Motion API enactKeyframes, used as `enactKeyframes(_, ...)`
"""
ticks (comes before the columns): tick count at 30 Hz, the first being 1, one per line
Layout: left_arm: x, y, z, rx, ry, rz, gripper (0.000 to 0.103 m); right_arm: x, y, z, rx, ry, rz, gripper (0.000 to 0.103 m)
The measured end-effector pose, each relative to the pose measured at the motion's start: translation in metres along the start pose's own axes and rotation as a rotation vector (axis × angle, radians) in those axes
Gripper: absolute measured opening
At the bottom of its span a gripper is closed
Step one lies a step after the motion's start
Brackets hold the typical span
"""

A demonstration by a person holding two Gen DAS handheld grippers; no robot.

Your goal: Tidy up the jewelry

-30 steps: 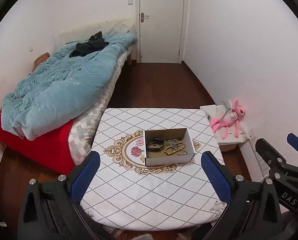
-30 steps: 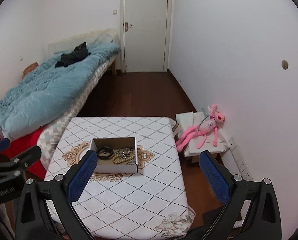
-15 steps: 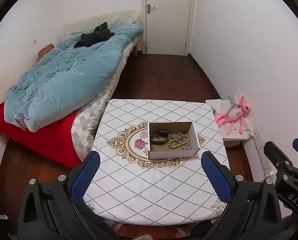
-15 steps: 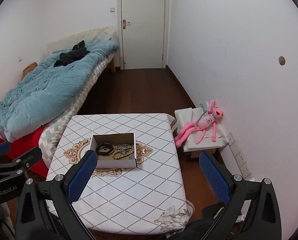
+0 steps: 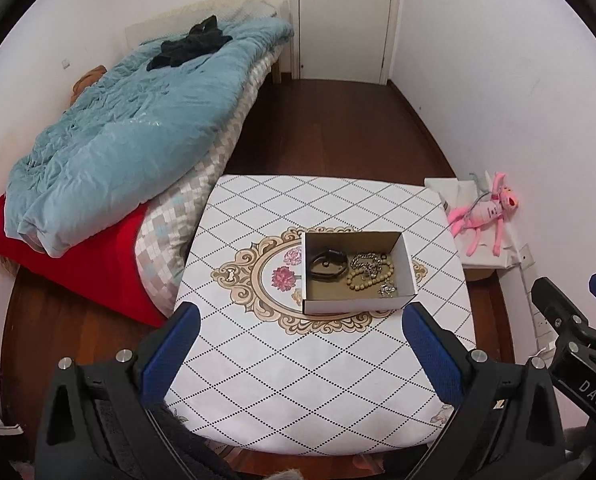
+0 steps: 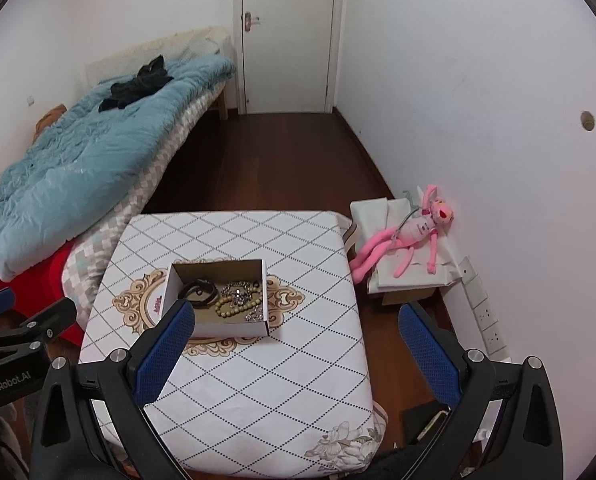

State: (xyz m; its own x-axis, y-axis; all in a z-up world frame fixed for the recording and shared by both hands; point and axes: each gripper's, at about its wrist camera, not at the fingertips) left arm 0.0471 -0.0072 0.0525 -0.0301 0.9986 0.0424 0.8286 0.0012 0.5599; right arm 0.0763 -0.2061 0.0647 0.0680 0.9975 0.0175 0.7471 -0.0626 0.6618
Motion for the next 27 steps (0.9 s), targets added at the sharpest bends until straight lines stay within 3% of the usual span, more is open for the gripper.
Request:
enactKeyframes(11, 0.002, 0.005, 0.026, 0.051, 0.015, -0.013, 0.103, 0.002, 0.001, 0.038, 0.076, -0.007, -0.022, 0.103)
enactKeyframes(27, 0.005, 0.007, 0.035, 0.063, 0.018, -0.011, 0.103, 0.006, 0.001, 0.050, 0.106, 0.004, -0.034, 0.103)
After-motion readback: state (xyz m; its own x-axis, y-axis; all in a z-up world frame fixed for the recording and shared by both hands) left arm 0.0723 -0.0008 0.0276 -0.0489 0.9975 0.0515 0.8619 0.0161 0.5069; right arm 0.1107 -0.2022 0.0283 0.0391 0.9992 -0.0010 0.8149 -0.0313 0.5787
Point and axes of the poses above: each gripper's, at about its wrist camera, not at the fingertips, and z roughly the way its jaws point, x to its left, y to its top, and after that the axes turned 5 degrees about z, right-handed
